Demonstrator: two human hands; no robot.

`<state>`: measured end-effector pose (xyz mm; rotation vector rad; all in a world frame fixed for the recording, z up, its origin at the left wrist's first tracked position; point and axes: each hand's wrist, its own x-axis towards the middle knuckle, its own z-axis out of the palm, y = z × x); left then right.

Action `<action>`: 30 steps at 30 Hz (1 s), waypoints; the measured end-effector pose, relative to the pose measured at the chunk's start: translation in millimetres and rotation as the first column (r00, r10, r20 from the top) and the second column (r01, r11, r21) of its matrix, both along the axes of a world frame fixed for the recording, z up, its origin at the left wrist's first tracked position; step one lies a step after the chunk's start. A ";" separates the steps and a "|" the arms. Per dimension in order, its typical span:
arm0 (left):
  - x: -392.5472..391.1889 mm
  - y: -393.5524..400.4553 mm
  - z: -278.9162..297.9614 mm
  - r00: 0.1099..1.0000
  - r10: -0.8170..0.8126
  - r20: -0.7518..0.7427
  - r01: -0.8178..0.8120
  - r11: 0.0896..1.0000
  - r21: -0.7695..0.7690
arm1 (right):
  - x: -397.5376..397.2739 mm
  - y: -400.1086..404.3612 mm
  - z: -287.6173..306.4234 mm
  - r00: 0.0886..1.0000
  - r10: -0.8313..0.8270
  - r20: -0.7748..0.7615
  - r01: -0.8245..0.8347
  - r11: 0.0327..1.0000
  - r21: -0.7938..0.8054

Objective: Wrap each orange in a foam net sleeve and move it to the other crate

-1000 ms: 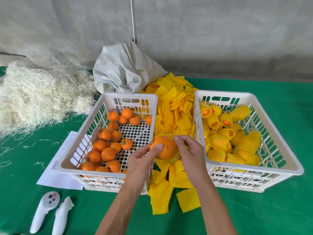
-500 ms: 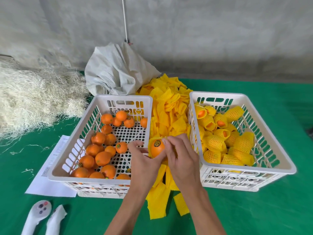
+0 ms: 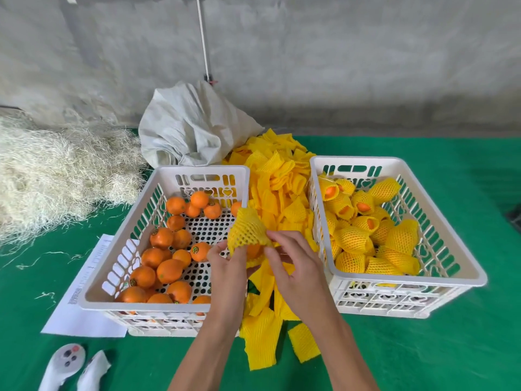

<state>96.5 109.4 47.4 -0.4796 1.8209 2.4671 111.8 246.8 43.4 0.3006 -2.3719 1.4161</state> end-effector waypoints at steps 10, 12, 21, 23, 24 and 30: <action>5.0 8.0 -0.1 0.981 -0.086 -0.175 0.034 0.959 -0.281 | -0.1 12.3 7.6 0.965 -0.192 -0.177 0.214 0.970 0.117; 1.6 10.0 2.2 0.980 -0.014 -0.201 -0.045 0.957 -0.286 | 1.6 11.7 9.3 0.976 -0.127 -0.174 0.152 0.979 0.138; -5.7 19.6 12.3 0.992 -0.050 -0.117 0.054 0.998 0.037 | -3.4 1.1 7.0 0.978 -0.153 0.144 0.137 0.984 0.111; -4.6 21.1 10.6 0.984 -0.063 -0.165 0.044 0.992 -0.116 | -3.4 0.3 6.2 0.977 -0.201 0.073 0.191 0.975 0.116; -3.9 22.3 9.3 0.982 -0.037 -0.186 0.009 0.989 -0.149 | -3.3 0.5 6.8 0.974 -0.218 0.053 0.211 0.971 0.114; -13.4 22.5 8.2 0.954 0.120 -0.276 -0.184 0.958 -0.219 | -1.0 3.5 9.6 0.974 -0.211 -0.079 0.218 0.972 0.091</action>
